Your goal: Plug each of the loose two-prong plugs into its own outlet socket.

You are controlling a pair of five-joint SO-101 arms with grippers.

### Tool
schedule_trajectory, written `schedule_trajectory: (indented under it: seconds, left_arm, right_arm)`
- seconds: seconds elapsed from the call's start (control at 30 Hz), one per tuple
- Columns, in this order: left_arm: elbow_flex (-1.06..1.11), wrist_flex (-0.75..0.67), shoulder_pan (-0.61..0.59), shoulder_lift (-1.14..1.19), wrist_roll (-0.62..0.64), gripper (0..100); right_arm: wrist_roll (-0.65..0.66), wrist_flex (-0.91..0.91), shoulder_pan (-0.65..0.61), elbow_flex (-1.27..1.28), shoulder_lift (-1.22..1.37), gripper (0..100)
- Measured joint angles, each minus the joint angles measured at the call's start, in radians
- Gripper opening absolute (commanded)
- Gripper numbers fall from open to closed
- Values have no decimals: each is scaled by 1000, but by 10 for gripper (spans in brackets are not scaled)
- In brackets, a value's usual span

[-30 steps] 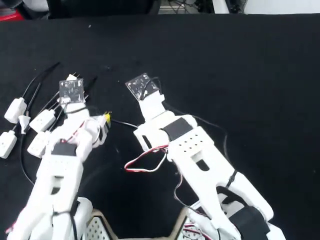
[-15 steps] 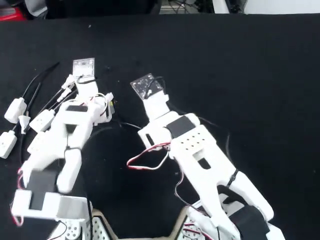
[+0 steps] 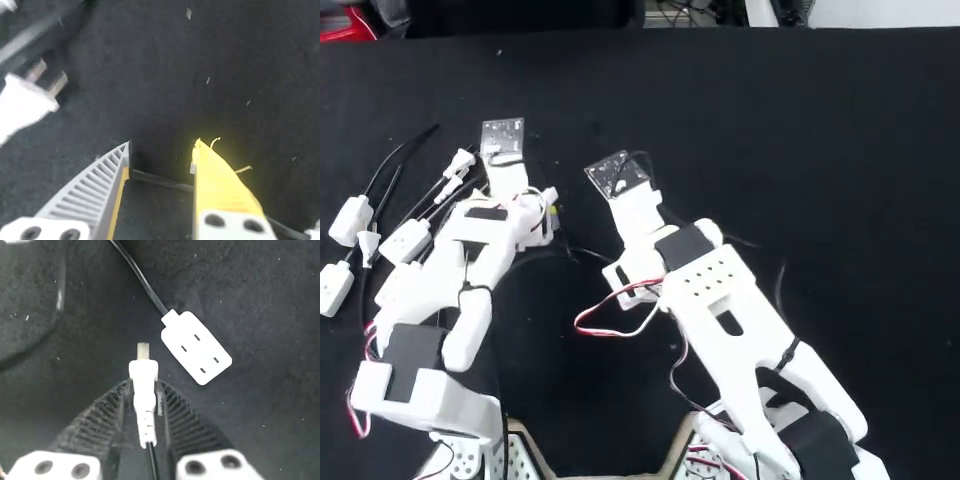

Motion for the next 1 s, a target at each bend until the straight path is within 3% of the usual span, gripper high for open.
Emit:
schedule_trajectory:
  seconds: [0.4, 0.7, 0.87, 1.0]
  left_arm:
    - [-28, 5, 11, 61, 14, 202]
    - [-86, 299, 9, 40, 17, 202]
    - [-64, 348, 11, 6, -68, 202]
    - [-41, 377, 11, -44, -95, 202]
  right_arm:
    - [120, 78, 5, 23, 0, 11]
    - [141, 57, 64, 71, 0, 11]
    - [196, 6, 193, 77, 0, 11]
    - [210, -2, 218, 77, 0, 11]
